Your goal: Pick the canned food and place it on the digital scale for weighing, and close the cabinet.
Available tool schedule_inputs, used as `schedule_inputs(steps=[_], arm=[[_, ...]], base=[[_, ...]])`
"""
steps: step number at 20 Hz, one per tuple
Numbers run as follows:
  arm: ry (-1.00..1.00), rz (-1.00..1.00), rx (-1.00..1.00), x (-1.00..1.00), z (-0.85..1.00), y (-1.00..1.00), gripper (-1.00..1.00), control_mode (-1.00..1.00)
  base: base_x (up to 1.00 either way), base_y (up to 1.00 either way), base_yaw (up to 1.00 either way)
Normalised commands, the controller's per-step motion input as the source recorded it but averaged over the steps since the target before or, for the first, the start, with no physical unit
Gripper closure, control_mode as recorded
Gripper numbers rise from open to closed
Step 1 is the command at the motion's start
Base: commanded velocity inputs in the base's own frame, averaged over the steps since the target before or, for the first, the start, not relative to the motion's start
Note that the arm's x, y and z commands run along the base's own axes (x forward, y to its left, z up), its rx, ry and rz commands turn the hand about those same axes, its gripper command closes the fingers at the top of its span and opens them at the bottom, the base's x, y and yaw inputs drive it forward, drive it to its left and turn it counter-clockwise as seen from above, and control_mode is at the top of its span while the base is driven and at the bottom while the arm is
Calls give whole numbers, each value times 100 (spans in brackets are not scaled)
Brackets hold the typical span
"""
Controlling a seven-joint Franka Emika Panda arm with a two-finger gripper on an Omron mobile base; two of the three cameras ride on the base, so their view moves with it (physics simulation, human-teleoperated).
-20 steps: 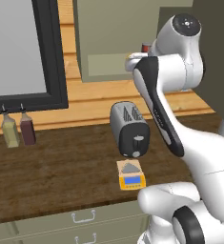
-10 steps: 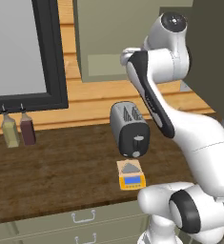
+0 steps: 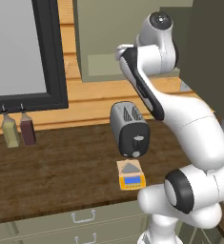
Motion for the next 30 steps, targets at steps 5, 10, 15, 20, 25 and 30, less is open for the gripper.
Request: schedule_inputs(steps=[5,10,15,20,25,30], arm=[[2,-3,-1,46,-11,0,-100,-100],[1,-3,0,43,-16,0,-100,-100],[4,-3,0,49,-2,0,-100,-100],[7,-1,0,47,-11,0,-100,-100],[6,-2,0,42,-11,0,-100,-100],[4,-1,0,15,-14,0,100,-100]], base=[[0,0,0],[0,0,0],[0,0,0],[0,0,0],[0,0,0],[0,0,0]])
